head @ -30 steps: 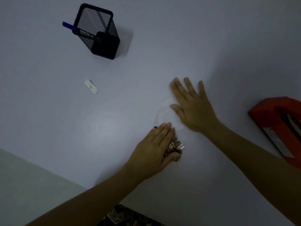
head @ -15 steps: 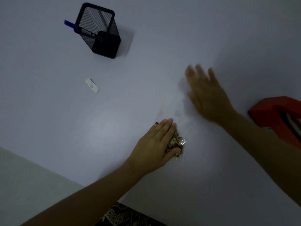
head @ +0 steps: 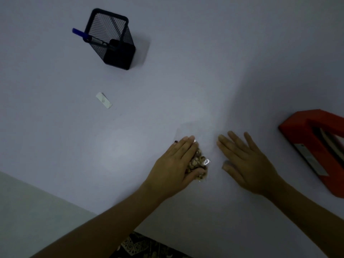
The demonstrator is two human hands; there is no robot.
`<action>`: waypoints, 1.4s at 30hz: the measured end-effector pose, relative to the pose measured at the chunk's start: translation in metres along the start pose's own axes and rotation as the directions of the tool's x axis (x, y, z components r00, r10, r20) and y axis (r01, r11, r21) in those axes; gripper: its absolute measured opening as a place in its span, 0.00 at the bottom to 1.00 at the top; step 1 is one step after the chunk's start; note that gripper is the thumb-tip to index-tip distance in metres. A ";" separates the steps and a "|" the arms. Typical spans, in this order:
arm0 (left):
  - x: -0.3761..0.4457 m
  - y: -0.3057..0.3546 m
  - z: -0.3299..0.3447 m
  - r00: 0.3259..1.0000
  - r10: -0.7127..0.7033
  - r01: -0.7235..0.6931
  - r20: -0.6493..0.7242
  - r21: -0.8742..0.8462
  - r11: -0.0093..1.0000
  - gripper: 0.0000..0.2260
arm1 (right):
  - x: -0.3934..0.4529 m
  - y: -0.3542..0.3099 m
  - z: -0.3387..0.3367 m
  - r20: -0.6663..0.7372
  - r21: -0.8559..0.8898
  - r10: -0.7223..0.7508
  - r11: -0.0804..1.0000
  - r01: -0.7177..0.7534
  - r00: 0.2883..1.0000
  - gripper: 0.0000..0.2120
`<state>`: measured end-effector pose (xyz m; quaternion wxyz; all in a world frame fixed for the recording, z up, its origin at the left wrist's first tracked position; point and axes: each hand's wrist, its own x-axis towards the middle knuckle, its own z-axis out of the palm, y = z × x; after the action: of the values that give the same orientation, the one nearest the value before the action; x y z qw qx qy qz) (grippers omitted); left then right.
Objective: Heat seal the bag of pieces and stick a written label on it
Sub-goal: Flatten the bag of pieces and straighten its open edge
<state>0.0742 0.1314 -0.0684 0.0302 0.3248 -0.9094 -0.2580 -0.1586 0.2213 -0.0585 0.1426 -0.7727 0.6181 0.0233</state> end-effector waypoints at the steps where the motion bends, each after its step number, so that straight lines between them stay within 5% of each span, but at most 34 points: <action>1: 0.000 0.000 -0.001 1.000 0.002 -0.002 0.006 0.000 1.000 0.30 | 0.006 -0.008 0.000 -0.022 0.023 -0.010 1.000 0.010 1.000 0.28; 7: 0.001 -0.001 -0.004 0.999 0.012 -0.012 0.040 -0.006 1.000 0.30 | 0.022 -0.007 0.014 0.071 -0.010 -0.112 0.994 0.113 0.991 0.27; 13: -0.002 0.000 -0.003 0.998 -0.001 0.002 0.059 -0.026 1.000 0.30 | 0.040 -0.005 0.009 -0.059 0.021 0.041 0.999 -0.040 0.997 0.26; 21: -0.009 -0.004 -0.001 0.998 0.005 -0.002 0.064 -0.041 0.999 0.30 | 0.081 0.049 0.002 0.044 -0.239 -0.218 0.945 0.222 0.975 0.24; 27: -0.001 -0.005 -0.002 0.998 -0.004 0.007 0.066 -0.039 0.999 0.31 | 0.106 0.076 -0.009 0.077 -0.328 -0.086 0.939 0.107 0.993 0.25; 31: 0.005 -0.006 -0.006 0.998 -0.018 0.021 0.063 -0.044 0.999 0.31 | 0.115 0.054 -0.010 -0.066 -0.218 0.066 0.973 -0.079 0.996 0.26; 36: 0.004 -0.004 -0.005 0.997 -0.018 0.024 0.075 -0.080 0.997 0.31 | 0.114 0.019 0.006 -0.031 -0.183 -0.275 0.947 0.265 0.961 0.24; 40: 0.004 -0.006 -0.007 0.997 -0.025 0.031 0.077 -0.082 0.996 0.30 | 0.130 0.035 0.000 -0.004 -0.198 -0.179 0.965 0.175 0.984 0.23; 42: 0.005 -0.008 -0.008 0.997 -0.015 0.022 0.077 -0.080 0.997 0.30 | 0.139 0.038 -0.001 -0.060 -0.154 -0.027 0.988 0.018 0.998 0.24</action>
<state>0.0766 0.1191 -0.0662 0.0063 0.3217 -0.8957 -0.3070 -0.1630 0.0815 -0.0943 0.0640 -0.7887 0.6098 0.0451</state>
